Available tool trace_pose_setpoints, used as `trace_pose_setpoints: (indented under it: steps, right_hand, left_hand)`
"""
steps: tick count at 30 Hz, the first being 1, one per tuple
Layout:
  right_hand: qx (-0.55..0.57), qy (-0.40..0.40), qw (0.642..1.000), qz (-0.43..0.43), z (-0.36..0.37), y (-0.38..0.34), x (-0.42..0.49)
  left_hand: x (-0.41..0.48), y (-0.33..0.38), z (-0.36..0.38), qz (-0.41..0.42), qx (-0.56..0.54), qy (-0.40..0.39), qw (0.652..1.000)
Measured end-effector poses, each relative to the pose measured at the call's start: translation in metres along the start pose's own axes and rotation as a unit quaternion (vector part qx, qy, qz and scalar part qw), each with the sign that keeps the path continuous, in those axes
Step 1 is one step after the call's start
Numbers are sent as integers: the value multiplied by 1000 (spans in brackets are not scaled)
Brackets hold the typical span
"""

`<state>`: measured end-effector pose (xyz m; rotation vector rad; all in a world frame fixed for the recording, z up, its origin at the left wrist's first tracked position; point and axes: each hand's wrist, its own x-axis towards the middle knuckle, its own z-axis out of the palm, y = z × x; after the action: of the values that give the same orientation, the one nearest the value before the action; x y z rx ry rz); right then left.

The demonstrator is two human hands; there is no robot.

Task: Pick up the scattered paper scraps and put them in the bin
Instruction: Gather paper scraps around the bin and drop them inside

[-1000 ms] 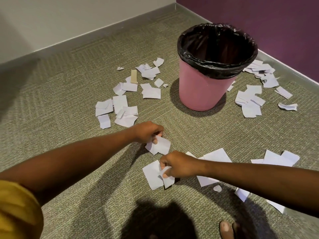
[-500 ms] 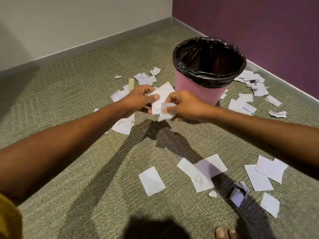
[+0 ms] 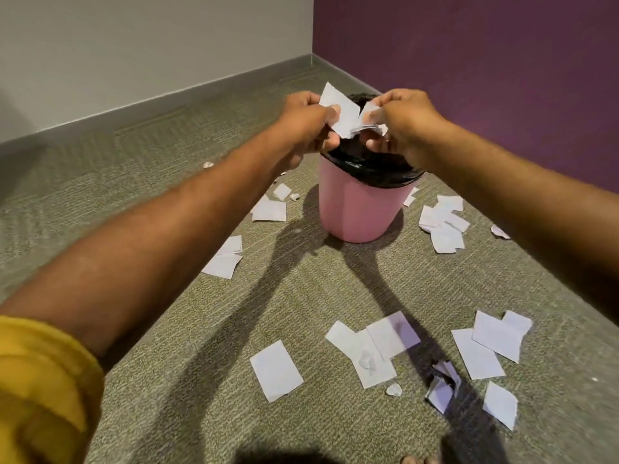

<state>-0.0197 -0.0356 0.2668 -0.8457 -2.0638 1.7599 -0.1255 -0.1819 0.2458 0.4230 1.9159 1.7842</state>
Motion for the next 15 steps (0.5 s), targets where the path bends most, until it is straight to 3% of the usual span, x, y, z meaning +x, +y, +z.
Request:
trace_pose_setpoints:
  steps: [7,15]
  right_hand:
    - [18,42,997,59,-22,17,20]
    - [1,29,999,44,-28,21,15]
  left_hand:
    - [9,6,29,-47,-32,-7,998]
    - [-2,-8,22,-29,-3,-3,1000]
